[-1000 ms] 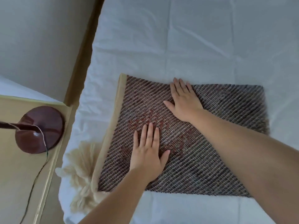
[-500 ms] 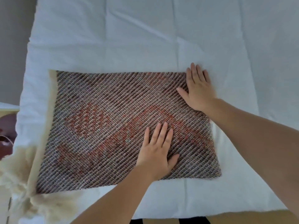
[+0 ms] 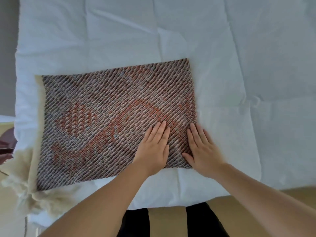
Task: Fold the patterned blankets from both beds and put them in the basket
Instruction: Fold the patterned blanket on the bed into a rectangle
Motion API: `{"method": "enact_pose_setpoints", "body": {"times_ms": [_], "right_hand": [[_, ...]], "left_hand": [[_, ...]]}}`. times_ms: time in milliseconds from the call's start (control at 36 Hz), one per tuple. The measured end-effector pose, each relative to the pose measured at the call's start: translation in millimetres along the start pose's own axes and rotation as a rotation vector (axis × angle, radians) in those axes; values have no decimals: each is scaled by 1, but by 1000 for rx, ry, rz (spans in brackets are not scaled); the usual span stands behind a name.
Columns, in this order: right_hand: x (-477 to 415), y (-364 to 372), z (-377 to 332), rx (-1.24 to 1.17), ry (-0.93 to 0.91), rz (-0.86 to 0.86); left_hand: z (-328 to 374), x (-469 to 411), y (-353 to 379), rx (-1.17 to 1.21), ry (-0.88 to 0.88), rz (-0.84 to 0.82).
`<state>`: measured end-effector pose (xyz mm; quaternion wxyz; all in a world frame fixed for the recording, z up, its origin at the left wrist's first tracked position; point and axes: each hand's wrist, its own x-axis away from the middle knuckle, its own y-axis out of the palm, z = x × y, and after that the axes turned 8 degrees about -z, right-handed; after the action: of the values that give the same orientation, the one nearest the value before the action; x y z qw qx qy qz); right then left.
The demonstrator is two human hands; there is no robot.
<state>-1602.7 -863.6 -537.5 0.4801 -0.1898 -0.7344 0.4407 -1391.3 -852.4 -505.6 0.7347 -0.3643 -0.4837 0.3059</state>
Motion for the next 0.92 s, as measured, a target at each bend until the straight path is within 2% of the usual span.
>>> {"method": "enact_pose_setpoints", "body": {"times_ms": [83, 167, 250, 333, 556, 667, 750, 917], "right_hand": [[23, 6, 4, -12, -63, -28], [25, -11, 22, -109, -122, 20], [-4, -55, 42, -415, -30, 148], [-53, -99, 55, -559, 50, 281], [-137, -156, 47, -918, 151, 212], [-140, -169, 42, -930, 92, 222], [-135, -191, 33, -833, -9, 238], [-129, -249, -17, -608, -77, 267]], "left_hand": [[7, -3, -2, -50, 12, 2], [17, -6, 1, -39, 30, -6], [36, -16, 5, -33, 105, -14], [61, -30, 6, -42, 172, -26], [104, -52, -4, 105, -33, -25], [108, -50, -8, 99, -62, -5], [108, -47, -19, 81, -80, 48], [98, -22, -47, 231, -240, 272]]}}
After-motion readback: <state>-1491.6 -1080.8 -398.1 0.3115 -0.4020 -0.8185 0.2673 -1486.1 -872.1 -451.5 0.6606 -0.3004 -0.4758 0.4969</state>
